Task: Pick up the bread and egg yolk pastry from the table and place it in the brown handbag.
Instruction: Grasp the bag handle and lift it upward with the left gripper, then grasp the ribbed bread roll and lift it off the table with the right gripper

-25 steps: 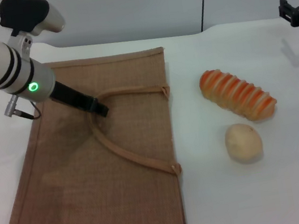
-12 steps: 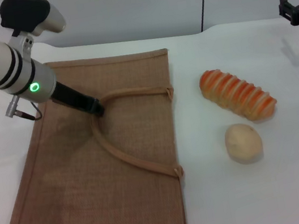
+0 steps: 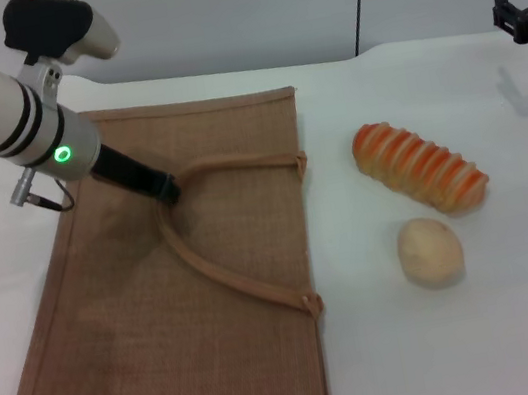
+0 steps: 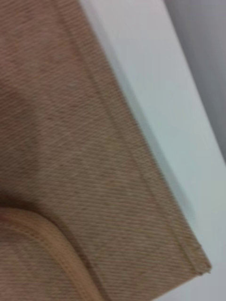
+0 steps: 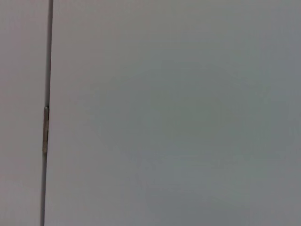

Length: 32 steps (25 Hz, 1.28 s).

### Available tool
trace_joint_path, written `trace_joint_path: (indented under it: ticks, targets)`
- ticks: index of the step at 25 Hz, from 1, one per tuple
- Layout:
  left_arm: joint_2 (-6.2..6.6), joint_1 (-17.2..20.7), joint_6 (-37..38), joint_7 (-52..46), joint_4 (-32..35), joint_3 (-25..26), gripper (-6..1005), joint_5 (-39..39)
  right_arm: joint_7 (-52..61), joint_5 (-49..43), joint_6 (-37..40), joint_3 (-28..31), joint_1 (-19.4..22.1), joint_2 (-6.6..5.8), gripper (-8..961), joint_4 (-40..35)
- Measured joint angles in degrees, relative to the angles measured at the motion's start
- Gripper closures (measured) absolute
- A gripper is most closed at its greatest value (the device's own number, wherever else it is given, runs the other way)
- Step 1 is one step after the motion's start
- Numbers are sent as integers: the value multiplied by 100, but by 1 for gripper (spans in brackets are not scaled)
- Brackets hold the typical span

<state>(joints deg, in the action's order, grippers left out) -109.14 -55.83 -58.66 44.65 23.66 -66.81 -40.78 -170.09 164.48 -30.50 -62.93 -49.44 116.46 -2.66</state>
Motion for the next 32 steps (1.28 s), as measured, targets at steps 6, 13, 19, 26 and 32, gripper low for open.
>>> trace_joint_path:
  ticks: [6, 13, 19, 26, 32]
  targets:
    - [-61, 294, -147, 224, 733, 19, 880, -120, 2, -26, 122, -37, 51, 0, 222, -3]
    - [-109, 1003, -1375, 225, 3117, 306, 880, -577, -16, -158, 156, -63, 91, 13, 221, 19]
    - [-239, 1175, -2618, 167, 4877, 1341, 879, -702, -15, -184, 175, -80, 93, 8, 221, 65]
    - [-162, 1160, -3575, -258, 6230, 1877, 879, -672, 35, -541, 167, -240, 102, 48, 221, 74]
    - [-33, 1114, -4142, -510, 6964, 2164, 879, -693, 1069, -1360, 51, -300, 62, 36, 220, 69]
